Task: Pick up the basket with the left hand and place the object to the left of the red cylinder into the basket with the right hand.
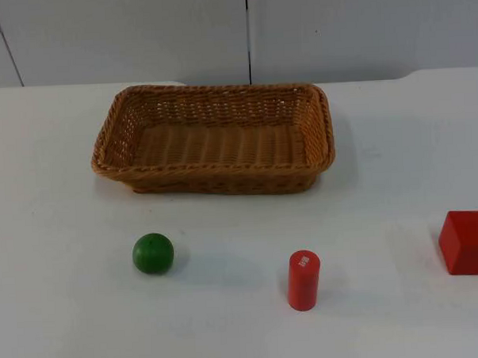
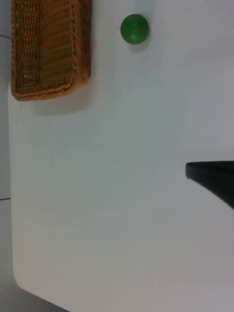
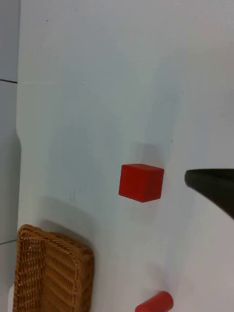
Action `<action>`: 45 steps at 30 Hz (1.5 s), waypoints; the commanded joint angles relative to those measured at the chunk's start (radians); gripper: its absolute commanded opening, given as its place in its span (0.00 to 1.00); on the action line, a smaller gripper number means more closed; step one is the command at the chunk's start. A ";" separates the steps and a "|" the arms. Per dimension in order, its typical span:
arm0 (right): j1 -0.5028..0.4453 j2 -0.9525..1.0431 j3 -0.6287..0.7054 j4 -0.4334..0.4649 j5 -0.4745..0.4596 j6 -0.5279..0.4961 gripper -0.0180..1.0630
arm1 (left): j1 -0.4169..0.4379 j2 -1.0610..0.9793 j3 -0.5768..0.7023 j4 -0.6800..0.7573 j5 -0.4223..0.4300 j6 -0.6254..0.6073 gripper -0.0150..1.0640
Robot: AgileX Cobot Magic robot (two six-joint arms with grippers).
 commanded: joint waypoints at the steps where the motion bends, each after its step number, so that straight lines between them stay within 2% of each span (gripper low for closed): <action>1: -0.007 -0.002 -0.015 -0.006 -0.025 -0.009 0.99 | 0.002 -0.004 -0.005 0.003 -0.025 -0.027 0.99; 8: -0.007 0.164 -0.107 0.000 -0.047 -0.009 0.99 | 0.002 0.104 -0.047 -0.019 -0.109 -0.035 0.99; 13: -0.005 0.371 -0.186 0.015 -0.118 -0.009 0.99 | 0.002 0.306 -0.084 -0.077 -0.186 -0.035 0.99; 23: -0.005 0.641 -0.230 0.023 -0.215 -0.022 0.99 | 0.002 0.650 -0.166 -0.084 -0.266 -0.027 0.99; 29: -0.005 0.775 -0.230 0.023 -0.227 -0.022 0.99 | 0.002 0.828 -0.175 -0.083 -0.327 -0.020 0.99; 35: -0.005 0.852 -0.230 0.023 -0.227 -0.024 0.99 | 0.002 0.937 -0.175 -0.091 -0.347 -0.006 0.99; 45: -0.005 0.895 -0.230 0.021 -0.243 -0.026 0.99 | 0.002 0.980 -0.180 -0.125 -0.381 0.029 0.99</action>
